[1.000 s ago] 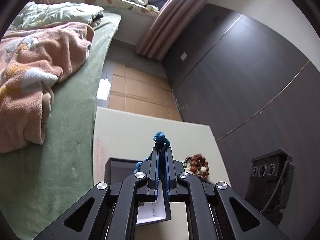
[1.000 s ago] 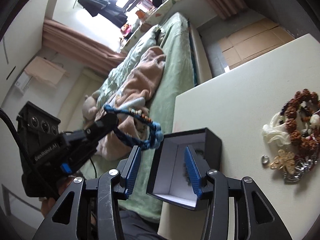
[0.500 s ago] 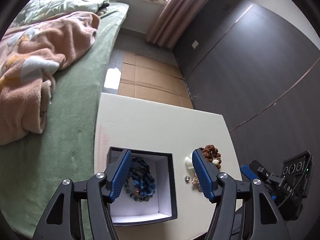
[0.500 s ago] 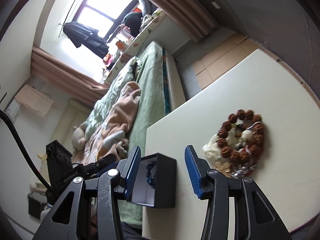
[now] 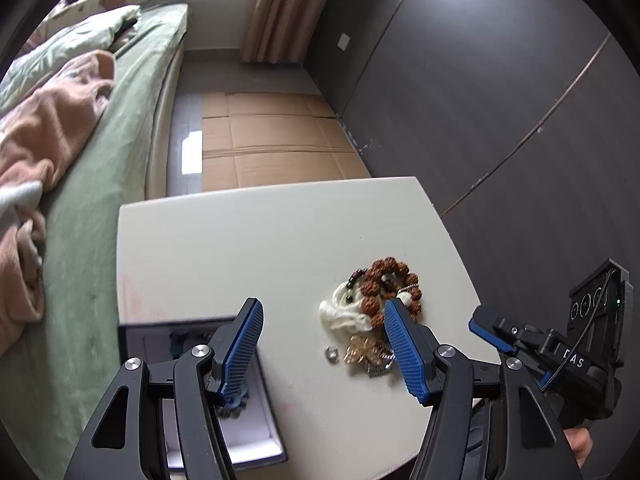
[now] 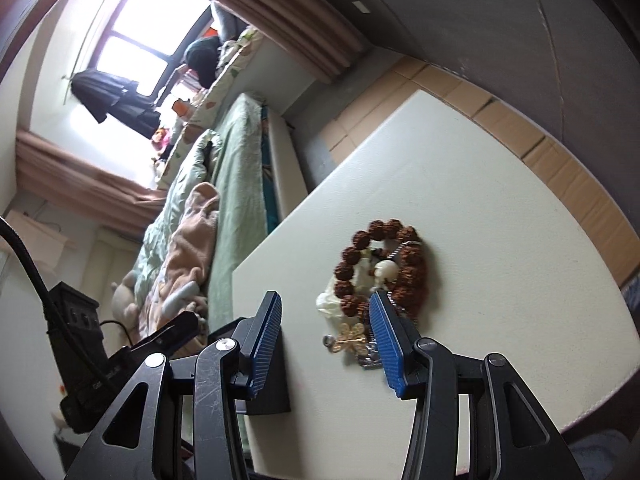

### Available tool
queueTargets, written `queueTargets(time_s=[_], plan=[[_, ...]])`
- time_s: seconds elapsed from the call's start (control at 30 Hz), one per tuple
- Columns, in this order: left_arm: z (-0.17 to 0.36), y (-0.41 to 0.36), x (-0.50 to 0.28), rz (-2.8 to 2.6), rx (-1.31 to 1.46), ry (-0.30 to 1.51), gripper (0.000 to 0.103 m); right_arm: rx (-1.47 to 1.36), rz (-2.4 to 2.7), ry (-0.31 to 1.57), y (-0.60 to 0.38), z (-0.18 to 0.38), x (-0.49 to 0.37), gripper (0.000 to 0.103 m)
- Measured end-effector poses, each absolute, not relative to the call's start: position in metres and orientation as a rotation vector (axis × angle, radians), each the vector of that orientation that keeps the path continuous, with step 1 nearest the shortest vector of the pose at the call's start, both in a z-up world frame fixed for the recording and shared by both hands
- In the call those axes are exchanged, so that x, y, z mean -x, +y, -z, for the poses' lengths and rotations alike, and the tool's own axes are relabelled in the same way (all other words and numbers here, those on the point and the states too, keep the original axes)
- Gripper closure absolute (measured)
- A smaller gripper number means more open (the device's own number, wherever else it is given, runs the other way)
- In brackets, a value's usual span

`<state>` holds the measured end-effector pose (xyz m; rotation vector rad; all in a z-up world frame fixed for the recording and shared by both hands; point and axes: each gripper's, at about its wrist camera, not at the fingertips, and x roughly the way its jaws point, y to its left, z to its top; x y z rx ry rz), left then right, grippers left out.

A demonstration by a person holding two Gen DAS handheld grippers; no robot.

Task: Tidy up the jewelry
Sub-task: 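Reach the left tool into the pile and grasp the brown bead bracelet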

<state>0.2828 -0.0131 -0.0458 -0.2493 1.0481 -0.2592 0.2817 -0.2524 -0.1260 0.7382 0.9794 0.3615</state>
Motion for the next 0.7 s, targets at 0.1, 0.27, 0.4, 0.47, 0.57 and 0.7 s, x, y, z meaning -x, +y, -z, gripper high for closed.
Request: queueTargets(time_s=[0.1,0.27,0.4,0.47,0.57,0.7], plan=[[0.046,-0.029,-0.295,0.279,0.197,1.062,0.039,-0.763,-0.307,0.996,-0.265,0.131,-0.282,0.056],[0.057,-0.050,-0.311,0.304,0.150,1.111,0.039,-0.783,-0.240,1.050,-0.279,0.145,-0.284,0.056],[0.070,-0.070,-0.322,0.314,0.104,1.142,0.039,-0.777,-0.213,1.062,-0.286,0.147,-0.284,0.056],[0.078,-0.079,-0.326,0.319,0.094,1.159,0.040,-0.756,-0.162,1.055,-0.291,0.145,-0.282,0.056],[0.092,-0.090,-0.333,0.328,0.085,1.190,0.041,-0.773,-0.138,1.051,-0.299,0.145,-0.284,0.056],[0.112,-0.096,-0.339,0.331,0.081,1.228,0.044,-0.789,-0.123,1.044,-0.307,0.147,-0.287,0.056]])
